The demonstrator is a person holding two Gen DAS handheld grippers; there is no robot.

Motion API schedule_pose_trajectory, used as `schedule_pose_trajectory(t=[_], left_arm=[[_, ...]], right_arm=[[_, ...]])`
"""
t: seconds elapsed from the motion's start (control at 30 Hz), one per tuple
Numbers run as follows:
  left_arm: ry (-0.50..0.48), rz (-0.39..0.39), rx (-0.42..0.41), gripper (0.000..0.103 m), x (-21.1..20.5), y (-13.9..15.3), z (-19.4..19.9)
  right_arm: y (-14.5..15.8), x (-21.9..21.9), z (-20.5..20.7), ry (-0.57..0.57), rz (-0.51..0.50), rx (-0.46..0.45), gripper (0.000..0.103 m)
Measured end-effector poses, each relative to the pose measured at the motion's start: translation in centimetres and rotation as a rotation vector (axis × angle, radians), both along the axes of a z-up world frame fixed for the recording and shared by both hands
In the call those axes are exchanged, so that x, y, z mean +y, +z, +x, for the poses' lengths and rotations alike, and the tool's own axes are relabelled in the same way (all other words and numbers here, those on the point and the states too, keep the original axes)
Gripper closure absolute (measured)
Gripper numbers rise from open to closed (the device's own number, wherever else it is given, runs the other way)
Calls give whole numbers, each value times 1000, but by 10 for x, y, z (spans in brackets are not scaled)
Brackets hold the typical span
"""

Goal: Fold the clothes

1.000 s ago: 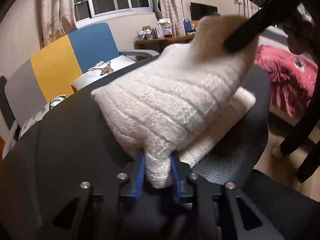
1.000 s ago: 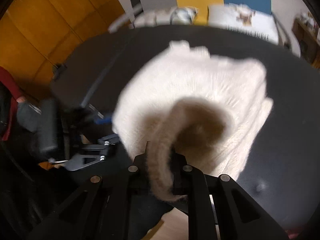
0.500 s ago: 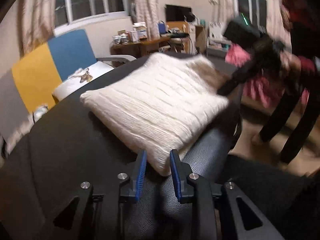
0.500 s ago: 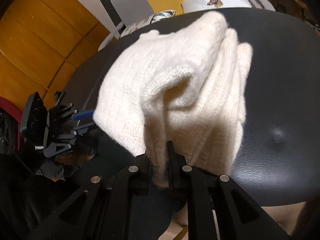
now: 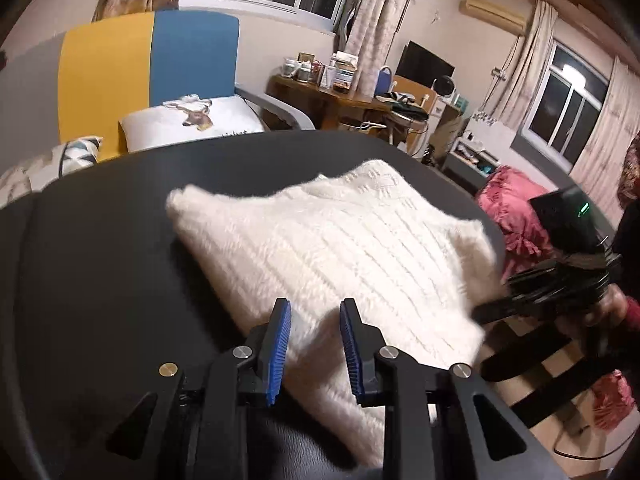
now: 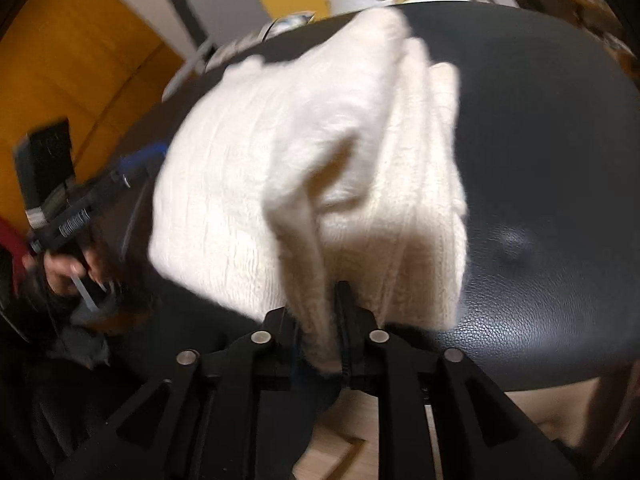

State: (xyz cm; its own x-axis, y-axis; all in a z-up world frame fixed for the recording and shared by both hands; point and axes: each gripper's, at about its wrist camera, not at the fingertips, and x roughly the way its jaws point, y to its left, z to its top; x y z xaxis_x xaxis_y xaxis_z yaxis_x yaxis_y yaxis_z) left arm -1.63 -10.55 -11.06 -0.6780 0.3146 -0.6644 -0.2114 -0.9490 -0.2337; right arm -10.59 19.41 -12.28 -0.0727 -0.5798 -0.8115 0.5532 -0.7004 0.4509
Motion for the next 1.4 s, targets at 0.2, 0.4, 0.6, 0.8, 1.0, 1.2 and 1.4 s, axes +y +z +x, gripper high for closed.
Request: schedule_pose_trajectory(t=[0.2,0.4,0.6,0.8,1.0,1.2,1.4], left_arm=[[-30,14,12,78,7,8,-17],[-80,-55,13,78,33,6,-40],[-226,-171,-7,74,70,-4,-59],[-325,-290,-53,72,82,-8,-64],[-339,-349,-124,71,45,-2,-53],[-244,-120,-85,72,28,23,-42],[-285,-86,-66,72,59,15,-44]], right_arm=[[39,9,-12,6,-91,86,35],[50,-11,-13,125,44,161,75],[63,-2,-26,66,29,215,97],[-11,42,-24,-97,-94,-56,97],[-19,0,23,-4,-222,-109,96],[-1,5,25,43,-303,-120,87],[41,47,-23,-107,-385,24,30]])
